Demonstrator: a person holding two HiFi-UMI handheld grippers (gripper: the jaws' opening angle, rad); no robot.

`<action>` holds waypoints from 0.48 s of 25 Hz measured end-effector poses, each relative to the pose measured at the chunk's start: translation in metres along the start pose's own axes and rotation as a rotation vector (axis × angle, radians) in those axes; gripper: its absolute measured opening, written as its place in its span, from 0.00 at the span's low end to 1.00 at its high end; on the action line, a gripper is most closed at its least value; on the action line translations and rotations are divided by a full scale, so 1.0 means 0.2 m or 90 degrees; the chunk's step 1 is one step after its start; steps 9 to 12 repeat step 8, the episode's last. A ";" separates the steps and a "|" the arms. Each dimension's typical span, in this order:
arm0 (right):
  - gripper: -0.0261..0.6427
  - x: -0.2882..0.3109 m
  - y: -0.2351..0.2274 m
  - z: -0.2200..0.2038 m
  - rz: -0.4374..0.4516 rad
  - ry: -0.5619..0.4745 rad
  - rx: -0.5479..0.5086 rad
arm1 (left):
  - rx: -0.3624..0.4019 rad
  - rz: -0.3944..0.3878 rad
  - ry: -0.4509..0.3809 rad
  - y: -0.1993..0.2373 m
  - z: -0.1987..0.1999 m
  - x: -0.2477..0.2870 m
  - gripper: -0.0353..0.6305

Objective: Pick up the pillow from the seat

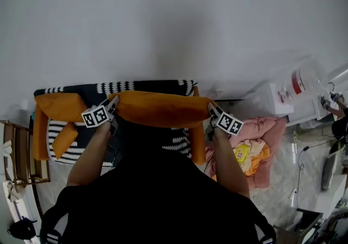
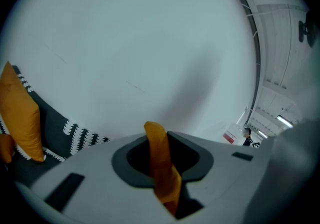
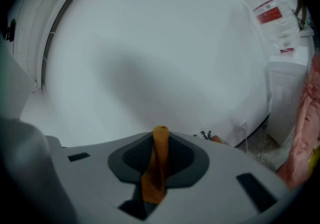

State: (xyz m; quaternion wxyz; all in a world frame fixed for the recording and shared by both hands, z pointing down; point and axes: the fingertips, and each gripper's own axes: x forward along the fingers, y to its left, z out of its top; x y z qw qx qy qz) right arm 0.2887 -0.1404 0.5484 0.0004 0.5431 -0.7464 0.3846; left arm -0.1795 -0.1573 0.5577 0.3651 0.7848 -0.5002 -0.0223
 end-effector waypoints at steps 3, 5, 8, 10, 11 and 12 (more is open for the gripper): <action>0.13 0.00 0.00 0.00 -0.001 0.002 -0.003 | 0.003 0.004 0.003 0.01 0.00 0.00 0.17; 0.13 0.00 -0.01 0.00 -0.001 0.002 -0.004 | 0.001 -0.002 0.006 -0.01 0.00 0.00 0.17; 0.13 -0.01 0.00 -0.01 -0.002 0.002 -0.002 | 0.000 -0.007 0.011 -0.03 -0.01 -0.01 0.17; 0.13 -0.01 0.00 -0.01 -0.002 0.002 -0.002 | 0.000 -0.007 0.011 -0.03 -0.01 -0.01 0.17; 0.13 -0.01 0.00 -0.01 -0.002 0.002 -0.002 | 0.000 -0.007 0.011 -0.03 -0.01 -0.01 0.17; 0.13 -0.01 0.00 -0.01 -0.002 0.002 -0.002 | 0.000 -0.007 0.011 -0.03 -0.01 -0.01 0.17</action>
